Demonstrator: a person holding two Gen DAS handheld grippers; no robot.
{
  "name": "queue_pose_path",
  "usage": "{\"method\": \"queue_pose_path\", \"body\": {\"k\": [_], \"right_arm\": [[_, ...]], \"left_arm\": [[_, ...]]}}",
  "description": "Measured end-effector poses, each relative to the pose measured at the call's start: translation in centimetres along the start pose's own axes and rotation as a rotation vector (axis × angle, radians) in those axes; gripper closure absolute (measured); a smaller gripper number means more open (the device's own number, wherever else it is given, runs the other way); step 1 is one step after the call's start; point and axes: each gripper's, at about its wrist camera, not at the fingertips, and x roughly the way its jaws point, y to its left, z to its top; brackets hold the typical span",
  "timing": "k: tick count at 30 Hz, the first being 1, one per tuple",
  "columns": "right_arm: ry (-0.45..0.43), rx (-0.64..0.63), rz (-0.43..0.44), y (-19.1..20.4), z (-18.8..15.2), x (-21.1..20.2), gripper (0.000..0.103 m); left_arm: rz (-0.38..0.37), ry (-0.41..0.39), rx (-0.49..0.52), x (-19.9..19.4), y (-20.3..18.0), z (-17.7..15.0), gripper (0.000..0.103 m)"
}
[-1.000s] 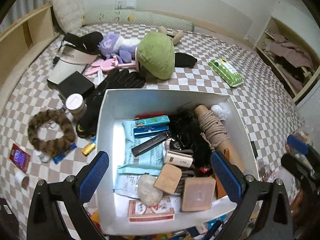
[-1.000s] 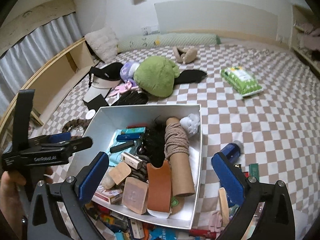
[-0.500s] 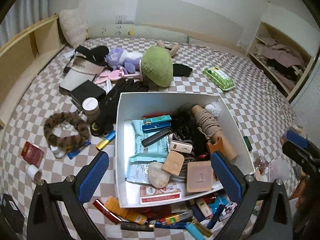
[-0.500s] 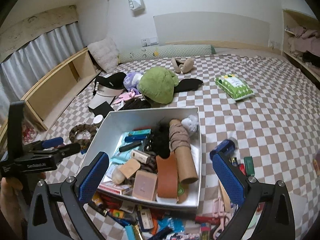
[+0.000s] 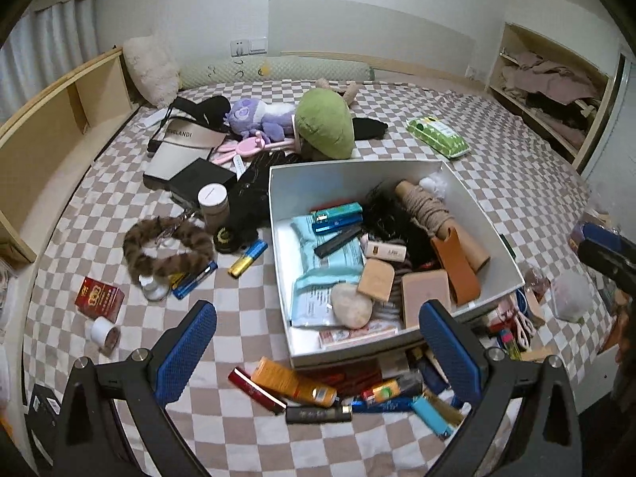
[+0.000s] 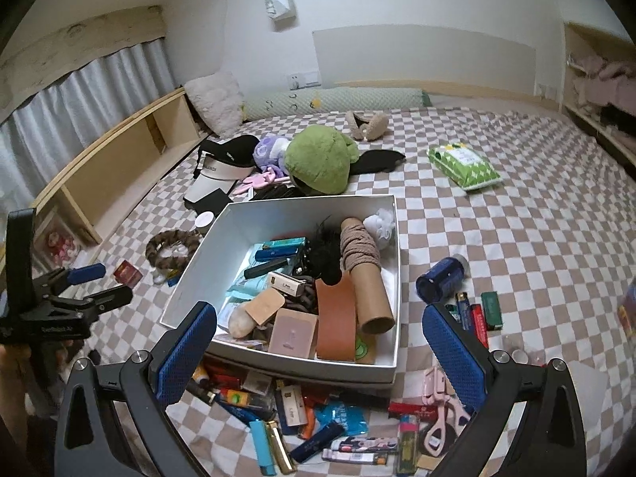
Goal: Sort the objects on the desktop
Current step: 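Raise both tools out of the box back over the scattered items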
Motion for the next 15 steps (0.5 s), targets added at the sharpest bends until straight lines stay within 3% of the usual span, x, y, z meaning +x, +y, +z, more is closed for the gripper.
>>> {"method": "queue_pose_path", "body": {"k": [8,15], "right_arm": [[0.037,0.035,0.009,-0.8,-1.3,0.2,0.0],[0.147,0.035,0.018,-0.8,-2.7,1.5,0.0]], "left_arm": [[-0.011,0.054,-0.005,0.1,0.8,-2.4,0.0],[-0.008,0.145,0.007,1.7,0.5,-4.4,0.0]]}}
